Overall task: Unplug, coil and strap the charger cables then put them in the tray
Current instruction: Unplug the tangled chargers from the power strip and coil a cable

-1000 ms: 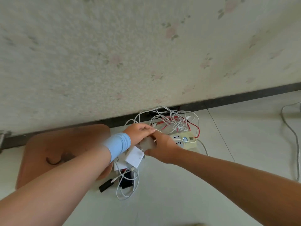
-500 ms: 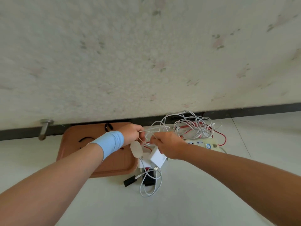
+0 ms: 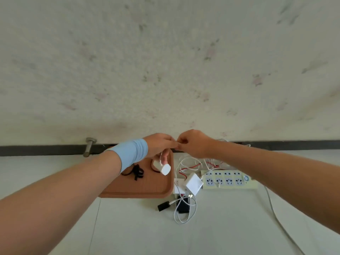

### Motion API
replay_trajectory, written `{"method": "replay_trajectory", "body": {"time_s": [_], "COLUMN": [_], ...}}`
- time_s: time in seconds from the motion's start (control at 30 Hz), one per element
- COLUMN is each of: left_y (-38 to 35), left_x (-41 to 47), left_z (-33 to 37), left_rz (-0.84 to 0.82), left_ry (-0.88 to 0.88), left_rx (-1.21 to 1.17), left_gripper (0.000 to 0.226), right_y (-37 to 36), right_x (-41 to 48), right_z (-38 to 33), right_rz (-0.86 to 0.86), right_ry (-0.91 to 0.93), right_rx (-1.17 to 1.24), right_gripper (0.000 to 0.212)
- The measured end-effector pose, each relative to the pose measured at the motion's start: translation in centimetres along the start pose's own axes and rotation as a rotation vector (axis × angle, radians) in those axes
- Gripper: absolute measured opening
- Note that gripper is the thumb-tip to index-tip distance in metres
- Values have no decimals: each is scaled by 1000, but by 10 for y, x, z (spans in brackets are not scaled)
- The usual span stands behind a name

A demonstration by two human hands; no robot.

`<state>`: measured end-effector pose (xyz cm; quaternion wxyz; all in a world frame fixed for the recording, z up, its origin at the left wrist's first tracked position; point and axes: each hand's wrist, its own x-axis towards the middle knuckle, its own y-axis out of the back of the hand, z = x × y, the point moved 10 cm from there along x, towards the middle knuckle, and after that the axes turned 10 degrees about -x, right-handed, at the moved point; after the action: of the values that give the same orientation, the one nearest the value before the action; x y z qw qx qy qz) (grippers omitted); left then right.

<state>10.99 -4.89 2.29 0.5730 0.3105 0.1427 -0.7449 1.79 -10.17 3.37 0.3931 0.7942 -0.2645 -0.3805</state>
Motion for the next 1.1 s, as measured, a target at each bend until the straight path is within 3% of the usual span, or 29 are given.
{"method": "replay_trajectory", "body": {"time_s": [0.23, 0.33, 0.5, 0.63, 0.7, 0.8, 0.9, 1.0, 1.1], "left_y": [4, -1, 2, -8, -19, -35, -46, -49, -32], "left_x": [-100, -148, -222, -261, -276, -295, -308, -318, -325], "left_z": [103, 133, 167, 180, 187, 201, 211, 220, 222], "left_rz": [74, 98, 174, 200, 188, 148, 170, 222, 426], "left_ry": [-159, -239, -383, -482, -525, -619, -684, -707, -697], "left_rx": [-158, -276, -614, -829, -870, -951, -877, -707, -469], "left_gripper": [25, 26, 26, 24, 23, 20, 17, 16, 21], "right_y": [85, 116, 171, 193, 184, 166, 173, 182, 193], "right_x": [-58, -90, -149, -208, -227, -253, -279, -289, -294], "right_z": [-58, -69, -81, -71, -79, -120, -146, -145, -136], "right_rz": [18, 46, 266, 514, 461, 239, 229, 276, 293], "right_ry": [50, 20, -84, -239, -197, 69, 236, 208, 197], "right_rx": [-172, -99, -109, 277, 551, 824, 825, 701, 614], "right_gripper": [24, 15, 26, 50, 47, 35, 24, 15, 21]}}
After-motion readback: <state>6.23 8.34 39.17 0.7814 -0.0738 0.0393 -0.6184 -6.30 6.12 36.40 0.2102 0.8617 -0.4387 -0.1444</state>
